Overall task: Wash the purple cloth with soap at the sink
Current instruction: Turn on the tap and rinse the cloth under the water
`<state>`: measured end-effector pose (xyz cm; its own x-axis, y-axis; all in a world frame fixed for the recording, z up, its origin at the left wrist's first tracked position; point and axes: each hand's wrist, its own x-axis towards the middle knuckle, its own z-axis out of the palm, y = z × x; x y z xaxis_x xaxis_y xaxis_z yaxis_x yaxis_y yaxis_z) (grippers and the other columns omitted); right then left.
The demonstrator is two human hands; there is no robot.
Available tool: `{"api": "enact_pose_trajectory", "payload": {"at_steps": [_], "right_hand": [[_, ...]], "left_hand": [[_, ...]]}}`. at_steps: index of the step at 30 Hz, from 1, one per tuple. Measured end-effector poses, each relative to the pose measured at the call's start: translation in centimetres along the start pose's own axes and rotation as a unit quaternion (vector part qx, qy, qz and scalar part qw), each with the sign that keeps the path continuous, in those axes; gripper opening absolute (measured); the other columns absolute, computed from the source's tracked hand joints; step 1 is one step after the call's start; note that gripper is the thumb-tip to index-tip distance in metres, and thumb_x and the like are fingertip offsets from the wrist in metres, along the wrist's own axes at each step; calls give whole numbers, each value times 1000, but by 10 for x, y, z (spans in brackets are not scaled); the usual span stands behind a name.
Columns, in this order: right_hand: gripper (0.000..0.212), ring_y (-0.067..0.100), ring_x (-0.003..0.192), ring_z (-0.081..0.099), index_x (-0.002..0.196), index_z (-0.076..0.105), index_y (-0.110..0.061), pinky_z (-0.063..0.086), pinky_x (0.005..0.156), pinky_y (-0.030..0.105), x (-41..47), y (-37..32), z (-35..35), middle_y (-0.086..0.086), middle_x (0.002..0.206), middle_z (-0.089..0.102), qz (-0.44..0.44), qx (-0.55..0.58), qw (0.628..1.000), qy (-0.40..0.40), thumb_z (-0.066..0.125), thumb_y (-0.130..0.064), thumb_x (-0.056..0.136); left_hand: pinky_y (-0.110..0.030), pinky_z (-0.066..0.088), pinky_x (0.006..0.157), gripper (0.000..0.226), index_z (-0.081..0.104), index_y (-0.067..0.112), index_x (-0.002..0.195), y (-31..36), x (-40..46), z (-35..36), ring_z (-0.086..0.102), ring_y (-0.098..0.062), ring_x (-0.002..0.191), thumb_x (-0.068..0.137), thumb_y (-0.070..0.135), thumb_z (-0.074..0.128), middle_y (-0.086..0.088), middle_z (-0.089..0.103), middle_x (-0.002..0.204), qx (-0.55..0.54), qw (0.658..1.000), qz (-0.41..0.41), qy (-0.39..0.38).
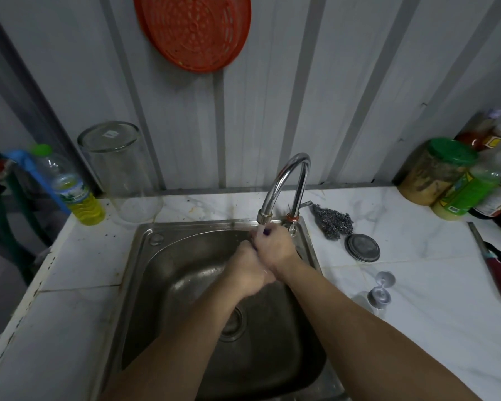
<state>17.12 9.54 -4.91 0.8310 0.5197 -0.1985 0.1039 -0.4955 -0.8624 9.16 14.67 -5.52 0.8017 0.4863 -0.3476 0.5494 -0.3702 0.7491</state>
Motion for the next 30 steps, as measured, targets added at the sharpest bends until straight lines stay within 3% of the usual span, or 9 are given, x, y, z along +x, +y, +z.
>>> {"api": "enact_pose_trajectory", "payload": {"at_steps": [3, 6, 9, 13, 17, 20, 22, 26, 30], "right_hand": [[27, 25, 70, 67, 76, 68, -13, 57, 69, 37, 3, 5, 1, 11, 79, 73, 73, 59, 995, 32, 54, -22, 96], [19, 32, 81, 73, 84, 71, -13, 60, 85, 53, 5, 13, -4, 15, 86, 75, 144, 246, 958, -5, 60, -23, 95], [37, 36, 95, 74, 109, 70, -12, 60, 89, 50, -1, 26, -15, 18, 103, 77, 155, 295, 940, -76, 69, -42, 86], [31, 32, 88, 72, 119, 62, -2, 61, 69, 37, -10, 34, -19, 21, 104, 72, 139, 380, 902, -152, 66, -7, 90], [34, 28, 82, 73, 121, 62, 0, 63, 70, 40, -10, 23, -21, 19, 98, 72, 102, 457, 873, -134, 70, -3, 88], [39, 18, 55, 63, 123, 58, 6, 51, 46, 26, -12, 20, -22, 13, 80, 69, 101, 461, 869, -148, 70, -12, 92], [40, 19, 54, 60, 119, 60, 3, 46, 45, 26, -13, 21, -21, 13, 80, 67, 104, 433, 881, -159, 75, -18, 88], [39, 30, 87, 72, 111, 68, 1, 59, 74, 38, -12, 24, -20, 17, 96, 74, 61, 334, 936, -97, 82, -19, 81], [24, 25, 84, 69, 97, 69, -11, 57, 78, 36, -14, 22, -15, 10, 89, 72, 16, 371, 925, -82, 82, -20, 79]], "left_hand": [[-25, 45, 79, 59, 50, 10, 127, -3, 0, 1, 66, -27, 103, 77, 25, 79, -7, 67, 116, 23, 999, -6, 24], [-45, 61, 73, 56, 61, 11, 108, -12, 3, -4, 73, -25, 86, 62, 30, 86, -13, 75, 100, -154, 987, -24, 32], [-49, 64, 79, 36, 69, 11, 111, -21, 4, -19, 76, -33, 92, 85, 34, 78, -19, 77, 107, -433, 896, -99, 17], [-30, 52, 57, 46, 66, 10, 114, -31, 2, -28, 68, -25, 67, 96, 51, 57, -18, 76, 99, -488, 847, -210, 27], [-39, 56, 77, 49, 62, 11, 125, -35, -3, -22, 71, -28, 80, 99, 51, 51, -19, 76, 105, -482, 849, -209, 45], [-57, 52, 99, 56, 61, 21, 124, -32, -7, -19, 71, -37, 103, 93, 67, 50, -17, 75, 117, -547, 817, -182, -20], [-59, 48, 105, 63, 68, 19, 123, -26, -9, -16, 69, -37, 113, 89, 70, 52, -15, 77, 117, -549, 822, -138, -61], [-51, 50, 107, 55, 63, 4, 134, -24, -10, -17, 67, -36, 118, 85, 29, 74, -21, 71, 126, -550, 829, -35, -89], [-50, 51, 106, 54, 64, 4, 128, -20, -14, -13, 70, -34, 110, 77, -4, 77, -22, 72, 121, -457, 881, 6, -122]]}}
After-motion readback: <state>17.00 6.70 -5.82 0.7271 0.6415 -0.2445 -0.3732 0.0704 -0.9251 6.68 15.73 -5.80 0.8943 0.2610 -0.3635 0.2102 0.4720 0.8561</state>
